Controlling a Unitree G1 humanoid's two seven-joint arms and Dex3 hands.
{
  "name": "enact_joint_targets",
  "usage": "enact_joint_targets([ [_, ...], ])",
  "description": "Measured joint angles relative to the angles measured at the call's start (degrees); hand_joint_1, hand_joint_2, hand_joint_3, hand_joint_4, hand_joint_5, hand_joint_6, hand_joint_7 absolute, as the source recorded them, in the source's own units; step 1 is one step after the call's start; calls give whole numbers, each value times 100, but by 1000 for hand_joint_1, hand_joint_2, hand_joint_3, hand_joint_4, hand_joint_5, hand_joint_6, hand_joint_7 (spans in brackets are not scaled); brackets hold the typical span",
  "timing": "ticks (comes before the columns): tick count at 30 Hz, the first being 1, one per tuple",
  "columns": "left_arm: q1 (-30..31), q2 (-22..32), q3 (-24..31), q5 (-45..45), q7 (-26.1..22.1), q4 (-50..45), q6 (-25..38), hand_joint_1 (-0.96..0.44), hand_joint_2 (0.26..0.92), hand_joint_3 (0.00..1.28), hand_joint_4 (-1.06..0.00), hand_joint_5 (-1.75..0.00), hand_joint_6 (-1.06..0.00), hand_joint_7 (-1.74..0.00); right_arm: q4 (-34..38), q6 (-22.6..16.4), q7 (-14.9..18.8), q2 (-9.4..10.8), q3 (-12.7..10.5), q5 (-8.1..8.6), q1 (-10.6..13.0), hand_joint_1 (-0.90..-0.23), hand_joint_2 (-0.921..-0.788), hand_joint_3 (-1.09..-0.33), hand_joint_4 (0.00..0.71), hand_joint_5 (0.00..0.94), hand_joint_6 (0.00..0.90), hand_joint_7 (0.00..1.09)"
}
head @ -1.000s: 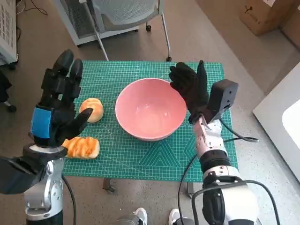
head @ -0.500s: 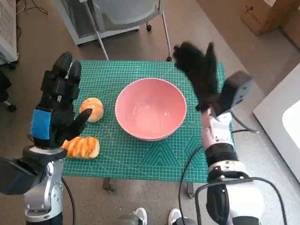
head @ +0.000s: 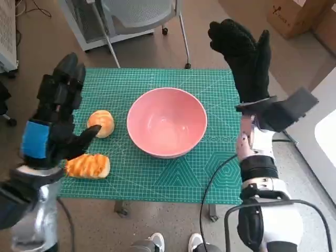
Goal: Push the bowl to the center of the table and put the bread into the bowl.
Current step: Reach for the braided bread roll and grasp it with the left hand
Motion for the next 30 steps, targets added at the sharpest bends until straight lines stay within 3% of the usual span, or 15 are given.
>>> enact_joint_targets([
  [1, 34, 216, 43, 65, -83, -154, 219, -466, 761, 25, -12, -3, -23, -317, -32, -14, 19, 0, 4, 22, 9, -709, -921, -726, 211, 22, 372, 37],
  [3, 87, 650, 127, 182, -216, -424, 686, -287, 709, 14, -35, -4, -96, -249, -85, -31, 58, 0, 15, 67, 20, -721, -921, -707, 213, 19, 375, 34],
  [6, 111, 1198, 199, 364, -346, -763, 1414, -97, 687, 8, -53, -3, -184, -157, -160, -37, 89, 1, 37, 91, 23, -732, -921, -696, 214, 15, 368, 27],
  [10, 129, 1853, 204, 552, -471, -1203, 2379, 51, 682, 7, -63, -2, -242, -93, -238, -50, 126, 9, 72, 92, 23, -740, -921, -688, 217, 13, 364, 21],
  [19, 404, 3546, -16, 794, -965, -2349, 4315, 63, 673, 2, -61, 0, -268, -46, -277, -33, 214, 9, 133, 114, 123, -742, -921, -683, 220, 10, 365, 18],
  [24, 457, 4213, -343, 790, -1125, -2560, 4673, 32, 669, 0, -63, -1, -275, -32, -265, 53, 226, 14, 167, 136, 228, -744, -921, -675, 222, 9, 363, 14],
  [30, 456, 4418, -943, 847, -1029, -2574, 4802, 26, 666, 0, -82, -7, -289, -23, -265, 93, 226, 13, 180, 154, 231, -734, -921, -668, 221, 6, 358, 9],
])
